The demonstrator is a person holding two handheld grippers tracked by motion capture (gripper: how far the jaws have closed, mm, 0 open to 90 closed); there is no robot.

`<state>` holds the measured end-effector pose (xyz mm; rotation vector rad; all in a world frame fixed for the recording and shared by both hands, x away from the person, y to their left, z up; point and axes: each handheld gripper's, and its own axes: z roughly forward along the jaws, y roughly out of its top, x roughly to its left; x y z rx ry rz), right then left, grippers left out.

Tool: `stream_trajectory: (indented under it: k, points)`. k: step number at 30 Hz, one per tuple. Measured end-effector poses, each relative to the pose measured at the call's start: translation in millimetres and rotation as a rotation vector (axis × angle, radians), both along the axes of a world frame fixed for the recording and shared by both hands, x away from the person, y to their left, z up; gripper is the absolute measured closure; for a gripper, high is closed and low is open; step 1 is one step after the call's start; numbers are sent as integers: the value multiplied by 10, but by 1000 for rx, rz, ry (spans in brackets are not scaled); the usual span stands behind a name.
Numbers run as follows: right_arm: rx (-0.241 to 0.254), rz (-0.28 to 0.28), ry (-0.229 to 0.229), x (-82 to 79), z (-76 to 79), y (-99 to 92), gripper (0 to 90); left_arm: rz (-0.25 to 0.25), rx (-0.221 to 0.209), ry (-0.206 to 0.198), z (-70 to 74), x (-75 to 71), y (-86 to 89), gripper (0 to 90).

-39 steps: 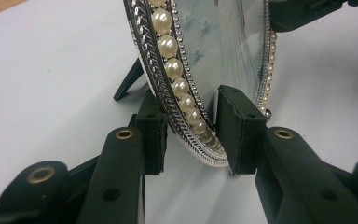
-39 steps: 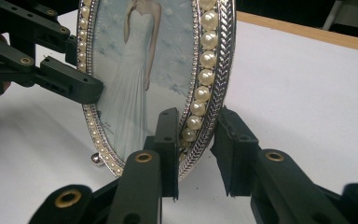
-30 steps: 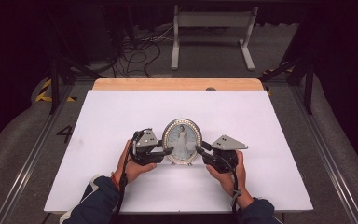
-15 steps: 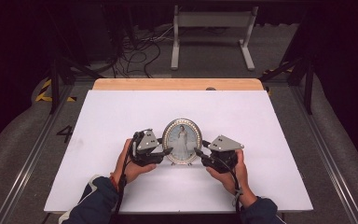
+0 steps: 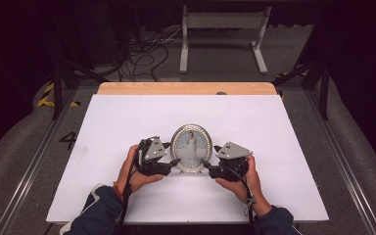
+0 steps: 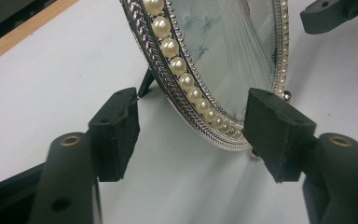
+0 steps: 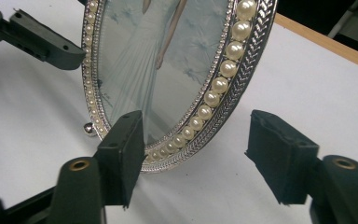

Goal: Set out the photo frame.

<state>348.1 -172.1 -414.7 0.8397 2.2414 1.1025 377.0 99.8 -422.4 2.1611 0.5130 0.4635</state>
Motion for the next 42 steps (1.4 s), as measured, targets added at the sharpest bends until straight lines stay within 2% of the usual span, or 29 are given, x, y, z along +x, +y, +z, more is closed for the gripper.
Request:
stream_trajectory:
  k: [3, 6, 9, 14, 17, 24, 26, 29, 36, 39, 42]
  points:
    - [-21, 5, 0, -2, -5, 10, 270, 2, 32, 2, -9, 2, -6, 278]
    - [-40, 7, -7, -5, -5, 17, 229, 9, 29, 7, -20, -3, -1, 210]
    - [-33, 19, 3, -1, -13, 16, 163, 14, 18, 10, -26, -2, 13, 146]
    - [-12, 37, 27, 12, -33, -1, 79, -8, 20, 34, -59, -10, 28, 73]
    - [-29, 31, 25, 14, -45, 0, 46, -29, 19, 27, -65, -22, 36, 53]
    - [-62, 15, 19, 11, -65, -1, 77, -17, 32, 2, -64, -38, 50, 59]
    - [-75, 15, 35, 17, -73, -18, 99, -7, 44, -4, -59, -40, 59, 65]
    - [-72, 5, 33, 13, -76, -46, 105, -4, 46, -6, -53, -60, 95, 70]
    - [-79, 10, 14, -11, -48, -70, 111, 1, 33, -9, -36, -95, 175, 77]
    - [-99, 7, -5, -49, -43, -91, 112, 3, 52, -29, -18, -118, 217, 77]
    - [-107, 0, -13, -66, -37, -131, 112, 5, 50, -26, -15, -136, 252, 77]
